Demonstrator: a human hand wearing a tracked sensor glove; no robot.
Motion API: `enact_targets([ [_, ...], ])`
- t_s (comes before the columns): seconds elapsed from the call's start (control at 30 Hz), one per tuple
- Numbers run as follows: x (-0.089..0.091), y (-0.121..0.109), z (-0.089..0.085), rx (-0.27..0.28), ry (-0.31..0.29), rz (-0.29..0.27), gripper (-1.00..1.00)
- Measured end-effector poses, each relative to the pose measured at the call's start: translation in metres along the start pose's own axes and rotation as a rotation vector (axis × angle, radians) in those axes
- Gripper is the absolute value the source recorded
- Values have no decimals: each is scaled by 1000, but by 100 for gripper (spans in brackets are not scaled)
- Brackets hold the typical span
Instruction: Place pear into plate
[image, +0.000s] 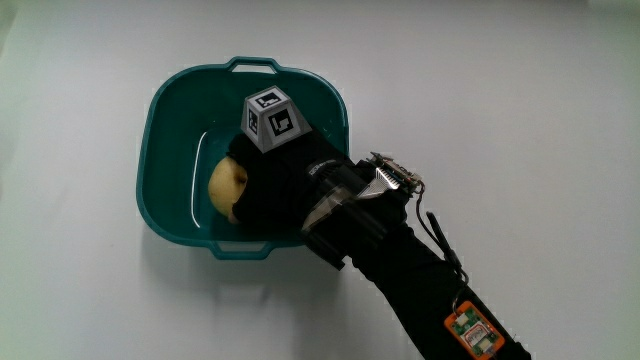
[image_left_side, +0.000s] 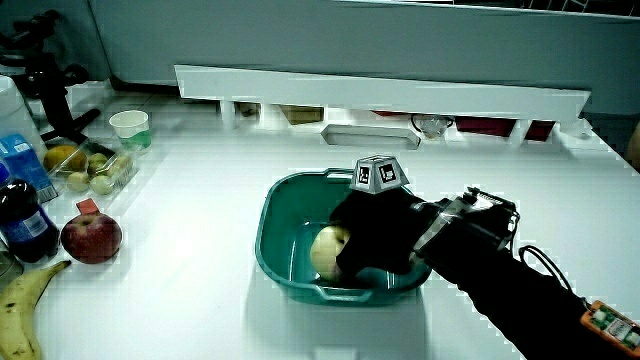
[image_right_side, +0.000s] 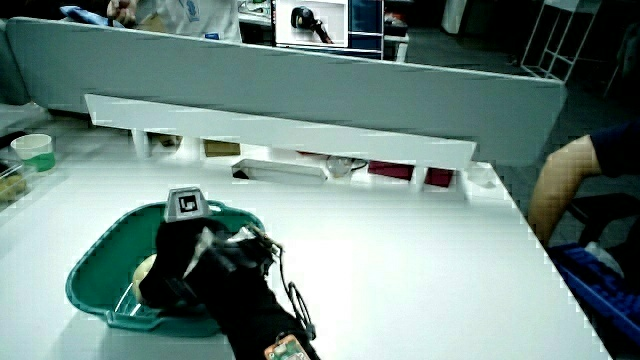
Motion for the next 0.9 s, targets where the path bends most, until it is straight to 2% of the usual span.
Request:
enact_targets([
  [0.07,0,5,-6,-45,4,-10,0],
  [0.1,-2,4,-6,-24,-6,-10,0],
  [0.13,-3,6,-8,-48,-4,-6,0],
  [0.23,-4,9,-13,-70,-16,-10,0],
  [0.3,-2,15,-19,-116,-35,-56,0],
  [0.33,-1,13,-18,-85,9,-32,0],
  [0.37,-1,14,-18,-115,-15,-38,0],
  [0.43,1,14,-19,-117,22,-44,0],
  [0.47,1,14,-20,-123,2,-50,0],
  [0.5,3,16,-22,-161,32,-40,0],
  [0.53,5,15,-23,-141,31,-56,0],
  [0.57,6,16,-24,-166,39,-50,0],
  [0.63,8,15,-25,-160,62,-42,0],
  [0.67,9,15,-27,-162,64,-50,-5],
  [0.77,11,12,-27,-164,89,-30,-21],
  [0.8,13,11,-28,-171,87,-32,-26],
  [0.83,14,9,-27,-147,86,-42,-32],
  [0.87,17,9,-27,-162,89,-51,-37],
  [0.9,17,4,-25,-157,102,-27,-42],
])
